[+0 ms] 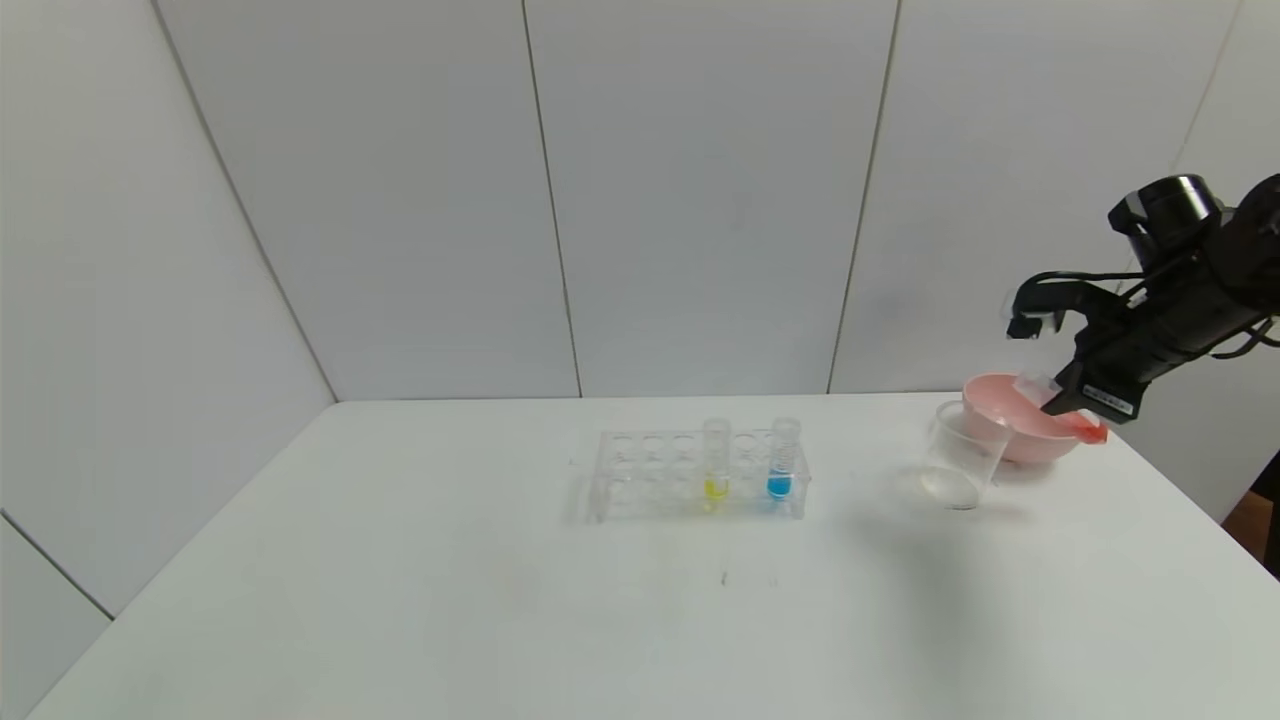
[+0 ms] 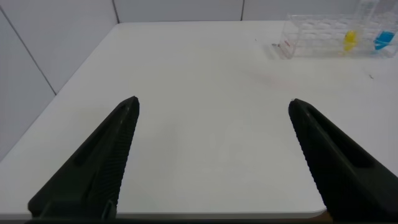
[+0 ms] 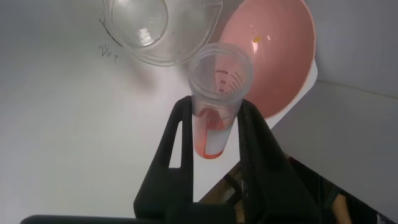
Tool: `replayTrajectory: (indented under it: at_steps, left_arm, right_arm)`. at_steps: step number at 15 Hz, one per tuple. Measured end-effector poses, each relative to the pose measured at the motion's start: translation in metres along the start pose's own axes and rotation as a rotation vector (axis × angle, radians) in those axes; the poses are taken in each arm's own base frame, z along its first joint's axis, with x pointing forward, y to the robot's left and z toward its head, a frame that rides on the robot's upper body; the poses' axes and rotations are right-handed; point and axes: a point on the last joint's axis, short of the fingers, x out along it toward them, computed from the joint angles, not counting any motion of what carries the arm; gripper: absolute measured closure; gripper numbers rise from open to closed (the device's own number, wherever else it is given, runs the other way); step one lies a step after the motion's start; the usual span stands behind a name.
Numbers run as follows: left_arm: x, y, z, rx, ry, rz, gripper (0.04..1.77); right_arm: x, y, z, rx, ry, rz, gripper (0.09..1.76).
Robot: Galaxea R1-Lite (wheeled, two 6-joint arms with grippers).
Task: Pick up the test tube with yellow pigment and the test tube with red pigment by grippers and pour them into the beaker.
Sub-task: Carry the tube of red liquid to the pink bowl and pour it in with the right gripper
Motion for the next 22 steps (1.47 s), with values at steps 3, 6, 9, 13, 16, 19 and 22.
replayTrajectory:
  at_steps: [3, 6, 9, 13, 16, 19, 22]
  left_arm:
    - [0.0, 0.0, 0.0, 0.0, 0.0, 0.0, 0.09]
    - [0.0, 0.0, 0.0, 0.0, 0.0, 0.0, 0.09]
    - [0.0, 0.0, 0.0, 0.0, 0.0, 0.0, 0.09]
    - [0.0, 0.0, 0.0, 0.0, 0.0, 0.0, 0.09]
    - [0.0, 0.0, 0.0, 0.0, 0.0, 0.0, 0.09]
    - [0.0, 0.0, 0.0, 0.0, 0.0, 0.0, 0.09]
    - [0.0, 0.0, 0.0, 0.0, 0.0, 0.0, 0.09]
  right_arm:
    - [0.003, 0.007, 0.01, -0.021, 0.003, 0.009, 1.36]
    - [0.006, 0.01, 0.013, -0.031, 0.034, 0.007, 1.36]
    - [0.007, 0.011, 0.014, -0.033, 0.038, 0.009, 1.36]
    - [0.007, 0.012, 0.014, -0.034, 0.041, 0.013, 1.36]
    - [0.006, 0.012, 0.014, -0.036, 0.041, 0.011, 1.36]
    - [0.007, 0.012, 0.015, -0.048, 0.08, -0.019, 1.36]
    - [0.007, 0.012, 0.017, -0.094, 0.109, -0.046, 1.36]
